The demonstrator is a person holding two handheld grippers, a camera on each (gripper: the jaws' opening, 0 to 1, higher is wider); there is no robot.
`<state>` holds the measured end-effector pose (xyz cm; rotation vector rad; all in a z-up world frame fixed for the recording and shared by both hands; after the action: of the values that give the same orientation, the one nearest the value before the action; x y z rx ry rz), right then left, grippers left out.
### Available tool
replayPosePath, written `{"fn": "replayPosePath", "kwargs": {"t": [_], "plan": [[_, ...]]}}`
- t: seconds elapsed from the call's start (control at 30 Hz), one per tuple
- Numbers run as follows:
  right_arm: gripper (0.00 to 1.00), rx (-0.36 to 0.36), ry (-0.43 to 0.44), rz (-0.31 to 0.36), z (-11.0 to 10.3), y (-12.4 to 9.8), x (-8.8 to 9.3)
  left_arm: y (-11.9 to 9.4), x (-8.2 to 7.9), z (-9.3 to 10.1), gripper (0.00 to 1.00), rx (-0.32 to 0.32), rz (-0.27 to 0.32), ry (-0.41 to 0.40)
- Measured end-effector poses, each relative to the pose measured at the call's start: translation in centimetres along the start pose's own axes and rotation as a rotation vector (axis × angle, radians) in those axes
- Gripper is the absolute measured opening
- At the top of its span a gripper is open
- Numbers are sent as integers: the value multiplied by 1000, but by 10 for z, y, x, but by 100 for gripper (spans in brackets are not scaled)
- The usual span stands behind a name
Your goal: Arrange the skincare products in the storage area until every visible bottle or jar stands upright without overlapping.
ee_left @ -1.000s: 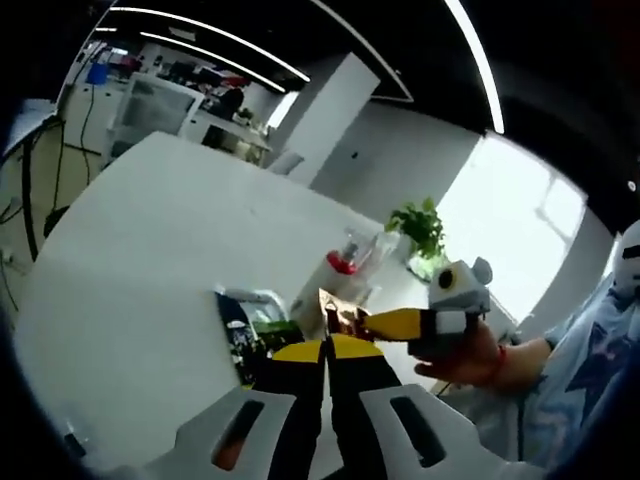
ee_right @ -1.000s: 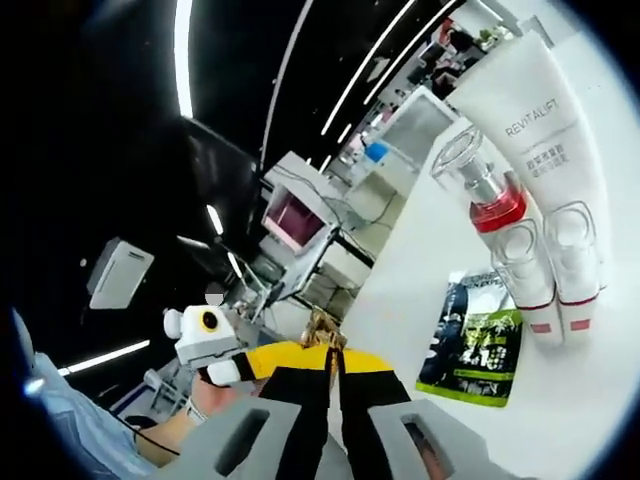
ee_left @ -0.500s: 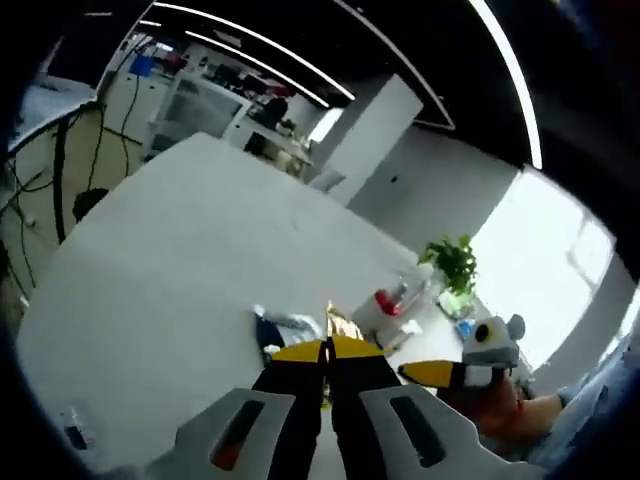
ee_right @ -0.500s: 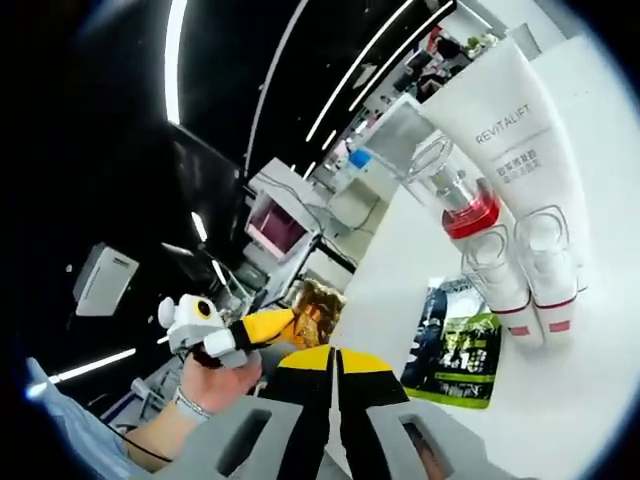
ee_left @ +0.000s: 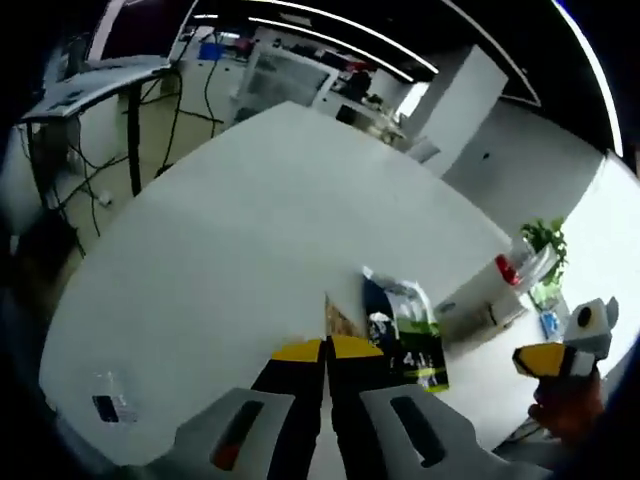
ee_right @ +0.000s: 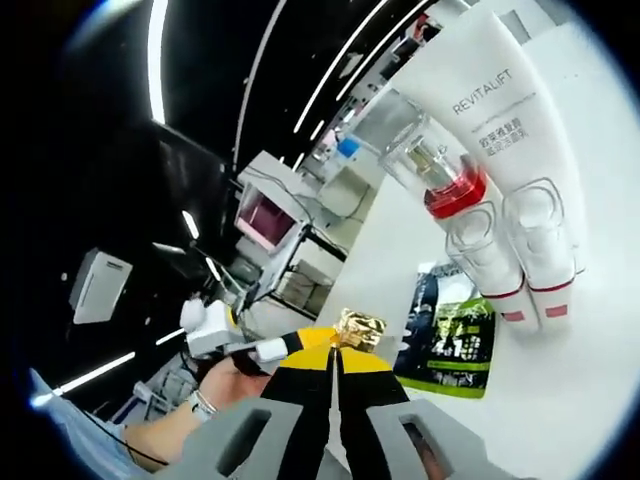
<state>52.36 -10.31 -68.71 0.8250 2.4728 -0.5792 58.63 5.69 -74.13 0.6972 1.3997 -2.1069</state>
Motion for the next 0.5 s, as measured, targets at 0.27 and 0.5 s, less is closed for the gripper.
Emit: {"fn": "replayPosePath", "kwargs": {"t": [0.27, 0.5], "plan": [[0, 11, 15, 9, 3, -3, -4, 9, 17, -12, 0, -71, -57, 18], [0, 26, 11, 3, 5, -3, -3, 11, 27, -16, 0, -100, -114, 50]]}}
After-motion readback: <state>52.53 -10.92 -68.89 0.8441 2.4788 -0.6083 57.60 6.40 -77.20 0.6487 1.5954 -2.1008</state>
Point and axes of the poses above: the point that each gripper's makers call its tool centre point, and the gripper's own axes: y roughly forward along the fingers, z roughly to its right, x roughly out of its underside, the point moved 3 cm from there along -y, roughly backward along the fingers, and after that the axes turned 2 degrees about -x, right-handed, at the moved point
